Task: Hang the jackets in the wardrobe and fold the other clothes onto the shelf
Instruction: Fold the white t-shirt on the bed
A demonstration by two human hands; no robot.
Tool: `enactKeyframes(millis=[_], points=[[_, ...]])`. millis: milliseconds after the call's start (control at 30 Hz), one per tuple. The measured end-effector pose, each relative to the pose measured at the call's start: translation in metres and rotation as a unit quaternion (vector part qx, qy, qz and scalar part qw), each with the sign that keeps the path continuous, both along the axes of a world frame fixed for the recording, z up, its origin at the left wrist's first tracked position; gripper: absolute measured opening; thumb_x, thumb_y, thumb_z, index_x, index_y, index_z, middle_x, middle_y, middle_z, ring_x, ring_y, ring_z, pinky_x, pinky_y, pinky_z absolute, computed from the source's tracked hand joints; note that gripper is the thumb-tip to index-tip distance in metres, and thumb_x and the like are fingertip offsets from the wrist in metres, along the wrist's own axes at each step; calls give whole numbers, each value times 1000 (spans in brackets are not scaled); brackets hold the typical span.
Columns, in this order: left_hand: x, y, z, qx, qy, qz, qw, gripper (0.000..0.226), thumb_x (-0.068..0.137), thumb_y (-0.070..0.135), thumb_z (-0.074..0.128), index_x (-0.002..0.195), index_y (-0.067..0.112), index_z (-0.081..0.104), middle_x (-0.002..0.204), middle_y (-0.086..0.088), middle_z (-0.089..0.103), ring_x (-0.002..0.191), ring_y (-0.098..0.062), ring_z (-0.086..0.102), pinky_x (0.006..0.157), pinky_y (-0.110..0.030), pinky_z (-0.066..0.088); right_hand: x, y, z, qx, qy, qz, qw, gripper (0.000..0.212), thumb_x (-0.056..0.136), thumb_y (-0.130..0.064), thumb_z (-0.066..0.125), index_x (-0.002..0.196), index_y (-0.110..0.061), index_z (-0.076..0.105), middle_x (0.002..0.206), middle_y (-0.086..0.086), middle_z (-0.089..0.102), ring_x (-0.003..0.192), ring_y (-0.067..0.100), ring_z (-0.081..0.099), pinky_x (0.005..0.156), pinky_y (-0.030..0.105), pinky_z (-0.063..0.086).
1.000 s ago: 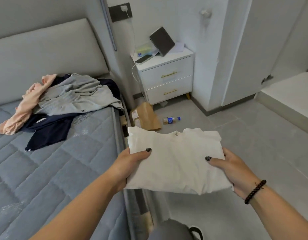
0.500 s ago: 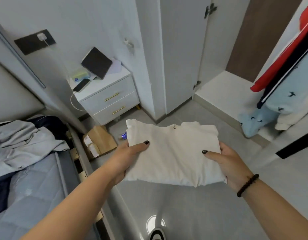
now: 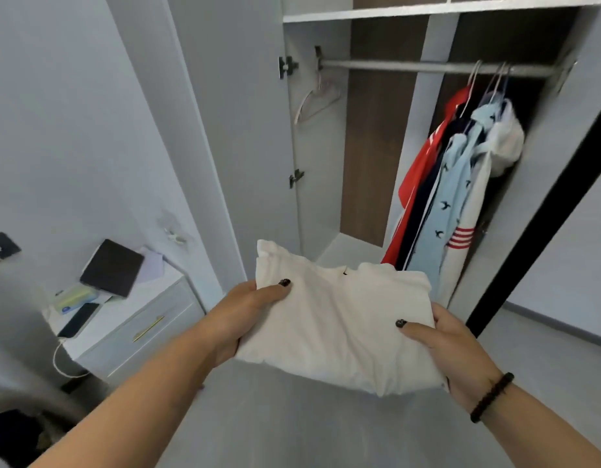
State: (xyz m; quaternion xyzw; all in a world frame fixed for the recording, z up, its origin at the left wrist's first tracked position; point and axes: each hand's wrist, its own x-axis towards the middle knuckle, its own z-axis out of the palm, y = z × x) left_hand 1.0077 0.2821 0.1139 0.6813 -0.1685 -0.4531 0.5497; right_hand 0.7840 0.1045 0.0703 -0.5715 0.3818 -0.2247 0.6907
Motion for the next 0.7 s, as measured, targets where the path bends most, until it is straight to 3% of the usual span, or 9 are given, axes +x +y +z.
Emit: enactKeyframes(millis=[67, 167, 300, 400, 700], points=[[13, -12, 26, -7, -24, -14, 1000, 37, 79, 44, 73, 106, 18, 70, 102, -7, 75, 93, -28, 72, 83, -45, 56, 11, -9, 29, -28, -1, -2, 1000, 23, 85, -8, 66, 101, -23, 63, 88, -11, 74, 78, 8, 70, 59, 24, 53], [32, -26, 62, -26, -51, -37, 998, 33, 88, 43, 65, 110, 19, 68, 102, -5, 75, 92, -25, 73, 76, -35, 56, 31, -20, 71, -69, 7, -2, 998, 23, 84, -7, 67, 103, -21, 63, 97, -2, 73, 89, 17, 69, 70, 32, 54], [53, -45, 106, -47, -79, -54, 994, 33, 90, 42, 61, 111, 17, 68, 101, -4, 75, 91, -23, 73, 73, -33, 55, 55, -32, 120, -117, 5, 0, 993, 27, 84, -8, 67, 106, -20, 61, 102, 0, 71, 93, 19, 67, 74, 34, 54], [69, -58, 133, -60, -92, -50, 993, 32, 91, 42, 61, 109, 16, 68, 97, -3, 76, 86, -22, 74, 63, -27, 56, 70, -42, 152, -152, 2, -7, 988, 24, 83, -9, 67, 102, -22, 60, 100, 0, 70, 91, 19, 67, 73, 34, 54], [122, -123, 191, -137, -114, -21, 984, 30, 91, 40, 60, 110, 19, 68, 96, -4, 76, 85, -24, 74, 66, -31, 56, 135, -103, 236, -240, 5, -38, 970, 21, 80, -8, 66, 98, -18, 61, 98, 4, 68, 90, 21, 65, 76, 35, 53]])
